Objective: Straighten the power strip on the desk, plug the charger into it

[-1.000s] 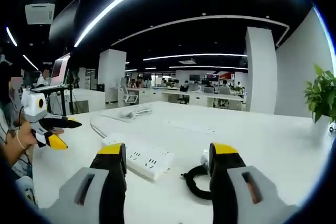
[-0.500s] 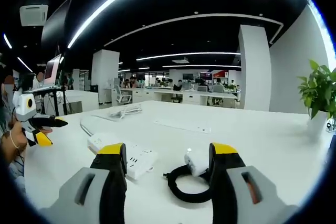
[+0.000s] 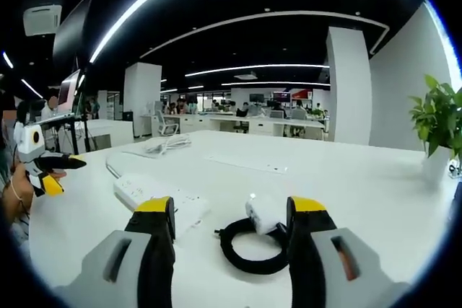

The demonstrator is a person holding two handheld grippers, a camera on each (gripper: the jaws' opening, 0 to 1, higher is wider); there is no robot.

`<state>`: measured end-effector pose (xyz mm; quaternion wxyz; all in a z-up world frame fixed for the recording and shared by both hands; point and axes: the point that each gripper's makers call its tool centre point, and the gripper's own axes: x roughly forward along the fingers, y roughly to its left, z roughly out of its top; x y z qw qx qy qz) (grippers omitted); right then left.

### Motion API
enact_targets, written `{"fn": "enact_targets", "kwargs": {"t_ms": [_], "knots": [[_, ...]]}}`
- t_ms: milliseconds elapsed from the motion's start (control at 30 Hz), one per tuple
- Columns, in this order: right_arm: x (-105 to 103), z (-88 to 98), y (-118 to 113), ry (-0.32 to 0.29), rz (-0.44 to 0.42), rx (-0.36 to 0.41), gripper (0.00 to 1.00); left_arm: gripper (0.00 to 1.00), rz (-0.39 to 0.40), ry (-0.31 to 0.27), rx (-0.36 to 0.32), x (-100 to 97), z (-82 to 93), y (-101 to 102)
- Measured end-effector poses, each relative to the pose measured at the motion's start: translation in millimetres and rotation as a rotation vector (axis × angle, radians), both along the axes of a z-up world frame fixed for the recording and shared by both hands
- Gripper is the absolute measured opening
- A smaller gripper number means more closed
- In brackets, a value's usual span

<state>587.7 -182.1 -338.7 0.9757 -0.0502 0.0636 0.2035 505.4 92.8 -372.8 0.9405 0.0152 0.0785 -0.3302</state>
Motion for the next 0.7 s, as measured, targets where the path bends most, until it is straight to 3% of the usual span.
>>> {"fn": "enact_targets", "kwargs": {"t_ms": [700], "knots": [[2,-23.8,-3,0.088,0.009,-0.038,0.6,0.74,0.002,0.023,0.025,-2.5,-8.7,2]]}}
